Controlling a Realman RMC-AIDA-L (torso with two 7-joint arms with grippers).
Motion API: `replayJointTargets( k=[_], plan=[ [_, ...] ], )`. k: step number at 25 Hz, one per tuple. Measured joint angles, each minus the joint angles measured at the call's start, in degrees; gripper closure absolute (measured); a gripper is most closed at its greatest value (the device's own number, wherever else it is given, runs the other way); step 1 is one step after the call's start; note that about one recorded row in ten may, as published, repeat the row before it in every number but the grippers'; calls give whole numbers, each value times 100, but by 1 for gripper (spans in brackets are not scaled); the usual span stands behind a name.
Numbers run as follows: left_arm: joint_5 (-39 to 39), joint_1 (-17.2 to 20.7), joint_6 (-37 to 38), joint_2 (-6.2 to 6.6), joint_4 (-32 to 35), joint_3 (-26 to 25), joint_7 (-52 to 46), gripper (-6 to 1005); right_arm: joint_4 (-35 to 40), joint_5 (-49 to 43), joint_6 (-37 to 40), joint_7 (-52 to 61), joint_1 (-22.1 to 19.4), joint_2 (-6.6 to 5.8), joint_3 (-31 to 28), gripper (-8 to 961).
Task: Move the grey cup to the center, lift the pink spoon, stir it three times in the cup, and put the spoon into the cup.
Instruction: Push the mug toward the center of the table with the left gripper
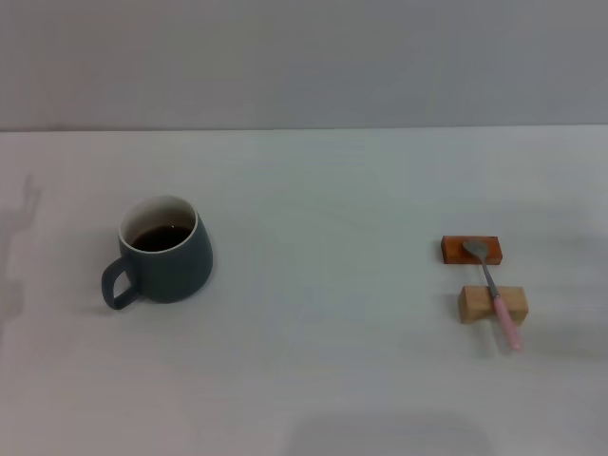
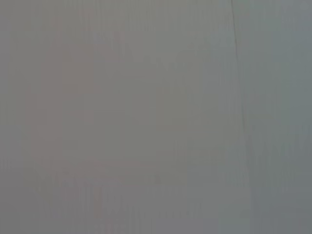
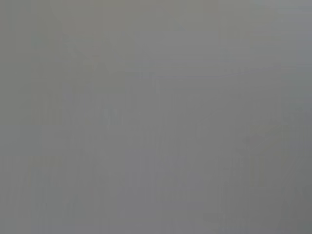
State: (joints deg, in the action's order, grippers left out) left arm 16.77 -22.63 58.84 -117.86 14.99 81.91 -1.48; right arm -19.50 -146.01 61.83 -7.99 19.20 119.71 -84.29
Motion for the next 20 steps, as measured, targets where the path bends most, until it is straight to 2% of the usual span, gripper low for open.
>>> replayJointTargets(
  k=[20],
  plan=[
    [5,-18,-119,0,-5,-44,10,193,9,3,-5,98,-22,-24,0,161]
  ],
)
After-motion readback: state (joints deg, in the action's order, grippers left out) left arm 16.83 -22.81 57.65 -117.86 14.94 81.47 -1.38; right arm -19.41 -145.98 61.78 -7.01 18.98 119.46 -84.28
